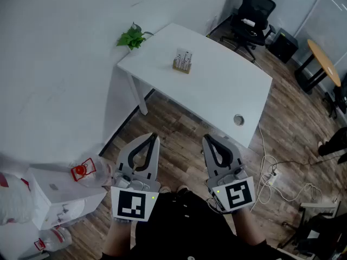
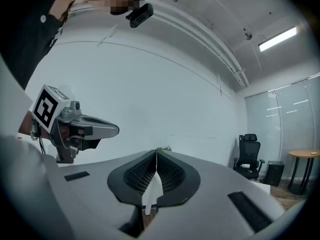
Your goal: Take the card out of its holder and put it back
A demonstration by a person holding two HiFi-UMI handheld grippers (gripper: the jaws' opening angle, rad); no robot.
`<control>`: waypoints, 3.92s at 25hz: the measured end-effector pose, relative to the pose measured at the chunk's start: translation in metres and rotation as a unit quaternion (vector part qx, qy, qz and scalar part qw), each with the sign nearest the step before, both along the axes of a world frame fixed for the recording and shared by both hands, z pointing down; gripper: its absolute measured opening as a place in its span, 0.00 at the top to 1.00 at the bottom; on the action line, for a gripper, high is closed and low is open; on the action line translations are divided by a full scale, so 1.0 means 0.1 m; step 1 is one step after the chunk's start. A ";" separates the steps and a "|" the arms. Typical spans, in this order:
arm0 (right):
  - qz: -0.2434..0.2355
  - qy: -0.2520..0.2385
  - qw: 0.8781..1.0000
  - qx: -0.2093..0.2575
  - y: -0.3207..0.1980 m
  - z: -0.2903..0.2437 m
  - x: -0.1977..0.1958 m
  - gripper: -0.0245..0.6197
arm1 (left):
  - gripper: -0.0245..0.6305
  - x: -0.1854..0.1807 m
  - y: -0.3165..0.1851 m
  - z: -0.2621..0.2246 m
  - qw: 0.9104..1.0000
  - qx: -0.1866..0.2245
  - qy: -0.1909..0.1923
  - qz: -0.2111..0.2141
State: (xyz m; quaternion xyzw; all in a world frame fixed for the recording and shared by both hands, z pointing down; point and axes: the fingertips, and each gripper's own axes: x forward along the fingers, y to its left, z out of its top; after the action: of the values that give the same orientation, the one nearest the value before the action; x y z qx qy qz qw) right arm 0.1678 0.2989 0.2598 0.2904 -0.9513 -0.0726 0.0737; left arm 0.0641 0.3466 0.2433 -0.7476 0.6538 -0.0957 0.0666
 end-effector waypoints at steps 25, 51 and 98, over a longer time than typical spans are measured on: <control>0.013 -0.018 1.000 0.008 0.10 -0.04 -0.15 0.90 | 0.94 -0.13 0.11 -0.01 1.000 0.009 0.007 0.009; 0.055 -0.011 0.998 0.032 0.16 -0.05 -0.39 0.90 | 0.94 -0.43 0.24 -0.14 0.997 0.058 -0.002 0.044; 0.042 -0.003 0.999 -0.008 -3.51 0.24 -0.95 0.90 | 0.94 -1.16 -3.46 -0.13 0.999 0.045 -0.013 0.025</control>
State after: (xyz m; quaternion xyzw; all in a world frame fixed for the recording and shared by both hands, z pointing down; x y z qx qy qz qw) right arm 0.0730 -0.0519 0.2842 0.3302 -0.9389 -0.0613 0.0761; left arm -0.0516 0.0008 0.2307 -0.7587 0.6376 -0.0741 0.1108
